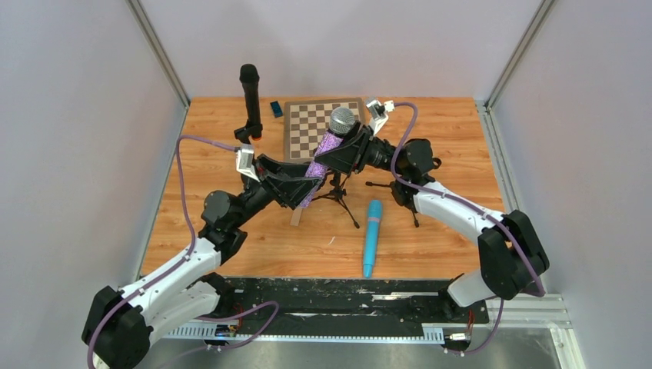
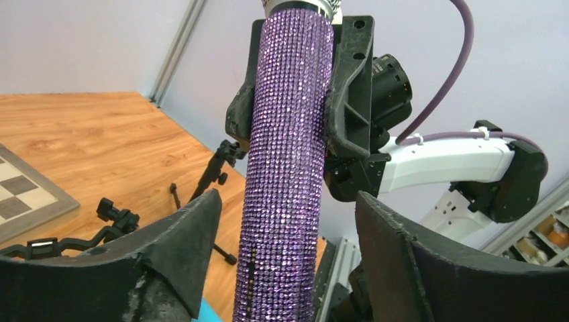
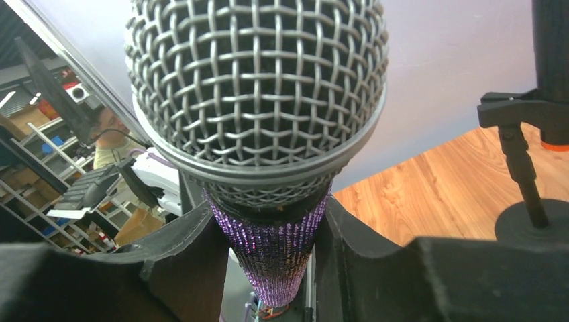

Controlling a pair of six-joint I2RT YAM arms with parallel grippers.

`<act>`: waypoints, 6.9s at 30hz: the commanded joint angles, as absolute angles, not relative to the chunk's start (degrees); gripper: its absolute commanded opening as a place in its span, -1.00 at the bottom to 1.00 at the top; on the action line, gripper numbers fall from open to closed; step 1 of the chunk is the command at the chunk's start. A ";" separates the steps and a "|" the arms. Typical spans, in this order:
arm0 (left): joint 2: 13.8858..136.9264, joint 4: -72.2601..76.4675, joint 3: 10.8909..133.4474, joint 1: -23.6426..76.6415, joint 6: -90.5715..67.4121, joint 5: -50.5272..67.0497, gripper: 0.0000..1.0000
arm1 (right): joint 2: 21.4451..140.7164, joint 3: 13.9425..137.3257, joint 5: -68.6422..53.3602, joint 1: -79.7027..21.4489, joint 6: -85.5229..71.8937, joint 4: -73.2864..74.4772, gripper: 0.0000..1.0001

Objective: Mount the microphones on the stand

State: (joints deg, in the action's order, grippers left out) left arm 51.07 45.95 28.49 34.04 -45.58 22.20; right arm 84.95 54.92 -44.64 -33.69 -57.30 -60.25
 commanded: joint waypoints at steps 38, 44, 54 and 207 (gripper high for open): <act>61.69 -26.24 50.11 31.01 -33.27 -29.27 1.00 | 72.89 58.19 -33.30 -34.19 -23.20 -21.44 -1.00; 65.62 -27.23 48.62 24.61 -32.54 -22.71 1.00 | 72.83 59.04 -32.52 -34.19 -21.86 -20.38 -1.00; 68.48 -19.44 45.54 19.54 -33.11 -6.12 1.00 | 74.10 65.22 -28.15 -35.33 -18.47 -15.03 -1.00; 63.97 -16.37 42.89 18.33 -32.90 -3.60 1.00 | 75.99 75.15 -11.10 -53.27 8.54 0.55 -1.00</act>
